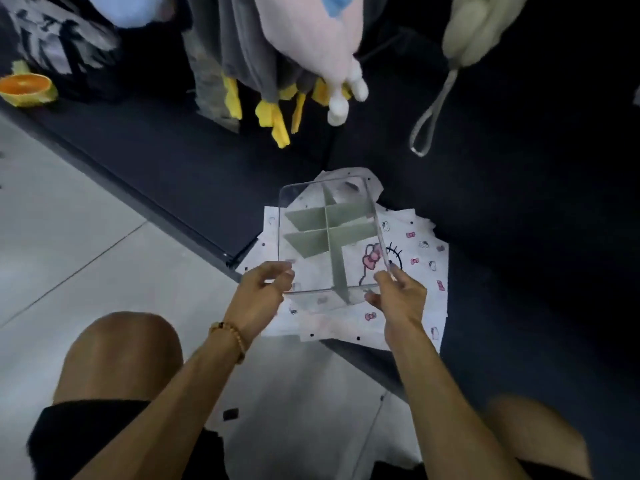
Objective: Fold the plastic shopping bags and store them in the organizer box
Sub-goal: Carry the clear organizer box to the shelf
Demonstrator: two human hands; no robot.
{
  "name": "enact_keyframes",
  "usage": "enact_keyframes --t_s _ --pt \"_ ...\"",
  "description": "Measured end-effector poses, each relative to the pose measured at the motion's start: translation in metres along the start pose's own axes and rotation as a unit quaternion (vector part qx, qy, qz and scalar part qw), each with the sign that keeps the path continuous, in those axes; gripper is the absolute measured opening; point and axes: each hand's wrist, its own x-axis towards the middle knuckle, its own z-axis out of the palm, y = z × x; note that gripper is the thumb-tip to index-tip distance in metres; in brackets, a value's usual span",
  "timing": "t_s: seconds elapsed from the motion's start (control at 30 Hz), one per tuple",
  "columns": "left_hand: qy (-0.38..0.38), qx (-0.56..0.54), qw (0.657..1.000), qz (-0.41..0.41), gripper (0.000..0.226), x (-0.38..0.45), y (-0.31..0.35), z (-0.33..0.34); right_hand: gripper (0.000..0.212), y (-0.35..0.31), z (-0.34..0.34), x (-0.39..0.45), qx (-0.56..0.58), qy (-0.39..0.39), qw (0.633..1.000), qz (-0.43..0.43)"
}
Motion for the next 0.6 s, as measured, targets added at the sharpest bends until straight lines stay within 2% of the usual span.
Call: enact_keyframes --t_s 0.13,0.27,0.4,0.6 --pt "-0.022 -0.045 0.999 -0.013 0.011 -0.026 0.013 0.039 0.046 -0.005 -0.045 -0.004 0.060 0.043 0.997 0.006" --pt "-0.031 -0.039 0.998 0.035 0.014 -0.057 0.039 0.078 0.046 -0.005 -0.088 -0.008 0.111 0.069 0.991 -0.006" --pt "-0.082 -0.048 0.993 0.074 0.018 -0.075 0.039 0.108 0.046 0.002 -0.112 -0.005 0.152 0.098 0.983 -0.002" --pt "-0.057 -0.039 0.997 0.017 0.017 -0.054 0.005 0.097 0.050 0.009 -0.117 0.020 0.136 0.115 0.984 -0.013"
